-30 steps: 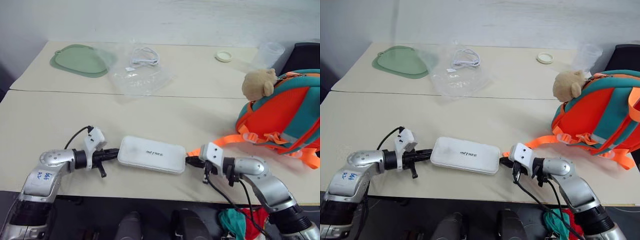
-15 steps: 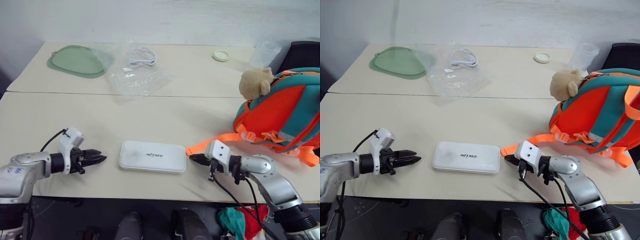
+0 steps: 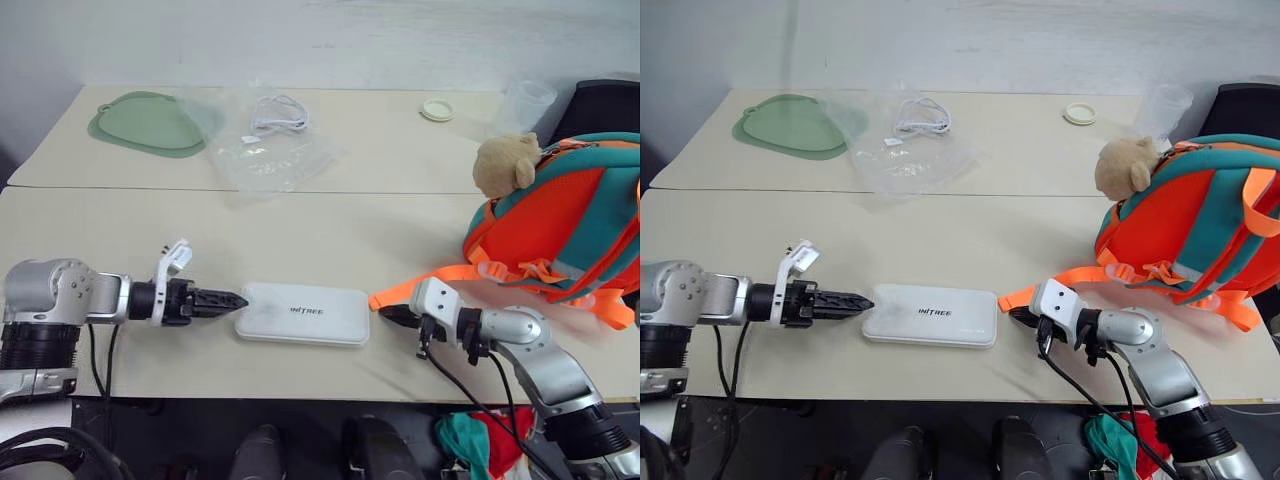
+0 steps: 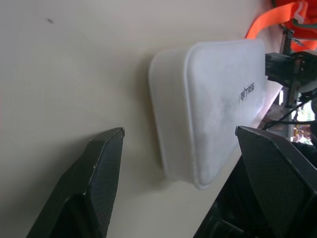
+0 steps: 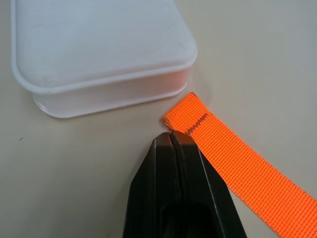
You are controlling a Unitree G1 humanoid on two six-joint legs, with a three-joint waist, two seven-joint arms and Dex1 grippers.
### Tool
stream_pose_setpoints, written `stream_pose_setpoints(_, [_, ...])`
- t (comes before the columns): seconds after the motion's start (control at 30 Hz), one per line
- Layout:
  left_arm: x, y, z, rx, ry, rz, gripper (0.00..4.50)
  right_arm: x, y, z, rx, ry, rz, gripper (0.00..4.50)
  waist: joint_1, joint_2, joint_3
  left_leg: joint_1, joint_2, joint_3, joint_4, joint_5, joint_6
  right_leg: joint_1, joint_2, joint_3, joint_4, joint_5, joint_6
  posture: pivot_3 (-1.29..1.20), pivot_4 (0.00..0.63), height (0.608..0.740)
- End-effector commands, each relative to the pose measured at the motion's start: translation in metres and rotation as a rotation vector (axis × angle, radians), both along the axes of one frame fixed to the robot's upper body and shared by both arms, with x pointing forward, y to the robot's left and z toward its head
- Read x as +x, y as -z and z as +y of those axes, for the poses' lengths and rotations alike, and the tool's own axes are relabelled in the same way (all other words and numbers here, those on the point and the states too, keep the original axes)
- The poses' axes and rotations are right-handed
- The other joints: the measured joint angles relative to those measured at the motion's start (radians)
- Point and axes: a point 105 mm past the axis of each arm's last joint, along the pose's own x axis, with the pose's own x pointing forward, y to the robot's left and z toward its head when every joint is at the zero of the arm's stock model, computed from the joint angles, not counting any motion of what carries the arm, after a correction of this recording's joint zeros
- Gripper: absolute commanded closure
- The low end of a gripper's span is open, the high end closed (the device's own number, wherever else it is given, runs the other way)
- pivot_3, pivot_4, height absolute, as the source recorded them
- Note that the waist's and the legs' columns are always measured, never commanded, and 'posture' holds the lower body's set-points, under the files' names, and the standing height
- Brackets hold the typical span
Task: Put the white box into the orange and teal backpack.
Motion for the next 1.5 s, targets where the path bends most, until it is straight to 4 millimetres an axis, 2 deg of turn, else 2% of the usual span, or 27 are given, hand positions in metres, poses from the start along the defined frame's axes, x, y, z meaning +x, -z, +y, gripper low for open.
stream_pose_setpoints(0.03, [-0.003,0.008,-0.02,-0.064,0.042,0.067,0.72,0.001,-0.004,0.009,0.008,-0.026,-0.028,4.5,0.0,0.0,0.0,0.0,0.0,0.0,0.0,0.0,0.0,0.0,0.0,0.0,0.0,0.0,0.0,0.0,0.15,0.74])
stream_pose_setpoints(0.23, [0.0,0.012,-0.036,-0.137,0.027,0.102,0.72,0.001,-0.004,0.023,0.03,-0.049,-0.039,4.5,0.004,0.0,0.0,0.0,0.0,0.0,0.002,0.0,0.0,0.0,-0.001,0.0,0.0,0.0,0.0,0.0,0.15,0.74])
stream_pose_setpoints(0.4, [0.0,0.007,-0.041,-0.196,0.02,0.11,0.72,0.002,-0.002,0.029,0.035,-0.06,-0.042,4.5,0.002,0.0,0.0,0.0,0.0,0.0,0.003,0.0,0.0,0.0,-0.001,0.0,0.001,0.0,0.0,0.0,0.15,0.74])
stream_pose_setpoints(0.5, [0.001,0.004,-0.042,-0.204,0.012,0.094,1.33,0.002,0.0,0.029,0.03,-0.062,-0.042,4.5,0.001,0.0,0.0,0.0,0.0,0.0,0.003,0.0,0.0,0.0,0.0,0.0,0.001,0.0,0.0,0.0,0.15,0.74])
stream_pose_setpoints(0.67, [-0.005,-0.003,-0.043,-0.231,0.021,0.055,2.78,-0.001,-0.008,0.015,0.077,-0.031,-0.047,4.5,0.004,0.0,0.0,-0.001,0.0,-0.001,0.004,0.0,0.0,0.001,0.0,-0.001,0.001,0.0,0.0,0.0,0.15,0.74])
stream_pose_setpoints(0.73, [-0.008,-0.006,-0.04,-0.239,0.02,0.042,3.25,-0.007,-0.017,0.002,0.132,0.004,-0.048,4.5,0.004,0.0,0.0,-0.001,0.0,-0.001,0.004,0.0,0.0,0.001,-0.001,-0.001,0.001,0.0,0.0,0.0,0.15,0.74])
stream_pose_setpoints(0.77, [-0.009,-0.007,-0.04,-0.244,0.019,0.034,3.27,-0.01,-0.02,-0.002,0.148,0.015,-0.045,4.5,0.003,0.0,0.0,-0.001,0.0,-0.001,0.004,0.0,0.0,0.001,0.0,0.0,0.001,0.0,0.0,0.0,0.15,0.74])
stream_pose_setpoints(0.87, [-0.014,-0.016,-0.029,-0.27,0.001,-0.026,3.27,-0.035,-0.035,-0.036,0.262,0.099,-0.028,3.91,0.004,0.0,0.0,-0.001,0.0,-0.001,0.003,0.0,0.0,0.001,0.0,0.0,0.0,0.0,0.0,0.0,0.15,0.74])
stream_pose_setpoints(0.97, [-0.011,-0.029,-0.02,-0.3,-0.046,-0.184,3.27,-0.057,-0.047,-0.068,0.331,0.215,-0.027,2.95,0.005,0.0,0.0,0.0,0.0,-0.001,0.001,0.0,-0.001,0.001,0.0,0.0,-0.001,0.0,0.0,0.0,0.15,0.74])
stream_pose_setpoints(1.07, [-0.01,-0.044,-0.009,-0.343,-0.066,-0.398,3.27,-0.074,-0.06,-0.11,0.352,0.413,-0.073,1.86,0.003,0.0,0.0,0.001,0.0,0.0,0.0,0.0,-0.001,0.002,0.0,0.0,-0.001,0.0,0.0,0.0,0.15,0.74])
stream_pose_setpoints(1.17, [-0.013,-0.042,0.007,-0.288,-0.059,-0.57,3.27,-0.092,-0.074,-0.159,0.35,0.623,-0.157,0.8,-0.001,0.0,0.0,0.003,0.0,0.001,-0.003,0.001,-0.002,0.002,0.0,0.001,-0.002,0.0,-0.001,0.0,0.15,0.74])
stream_pose_setpoints(1.23, [-0.013,-0.039,0.015,-0.262,-0.058,-0.657,3.27,-0.102,-0.081,-0.185,0.351,0.728,-0.201,0.1,0.0,0.0,0.0,0.003,0.0,0.001,-0.005,0.001,-0.003,0.001,0.001,0.001,-0.003,-0.001,-0.002,0.0,0.15,0.74])
stream_pose_setpoints(1.3, [-0.015,-0.039,0.018,-0.265,-0.036,-0.716,3.27,-0.108,-0.085,-0.198,0.349,0.775,-0.223,0.04,0.0,0.0,0.0,0.003,0.0,0.001,-0.006,0.0,-0.002,0.001,0.001,0.0,-0.004,-0.001,-0.002,0.0,0.15,0.74])
stream_pose_setpoints(1.4, [-0.013,-0.04,0.026,-0.279,-0.063,-0.755,3.27,-0.103,-0.089,-0.213,0.357,0.811,-0.262,0.04,0.0,0.0,0.0,0.002,0.0,0.0,-0.006,-0.003,0.004,0.001,0.0,0.001,-0.004,-0.001,-0.002,0.0,0.15,0.74])
stream_pose_setpoints(1.5, [-0.011,-0.044,0.031,-0.277,-0.06,-0.84,3.27,-0.077,-0.091,-0.211,0.369,0.76,-0.276,0.04,-0.005,0.001,0.0,0.003,0.0,0.001,-0.005,-0.003,0.004,0.002,0.0,0.001,-0.004,-0.001,-0.002,0.0,0.15,0.74])
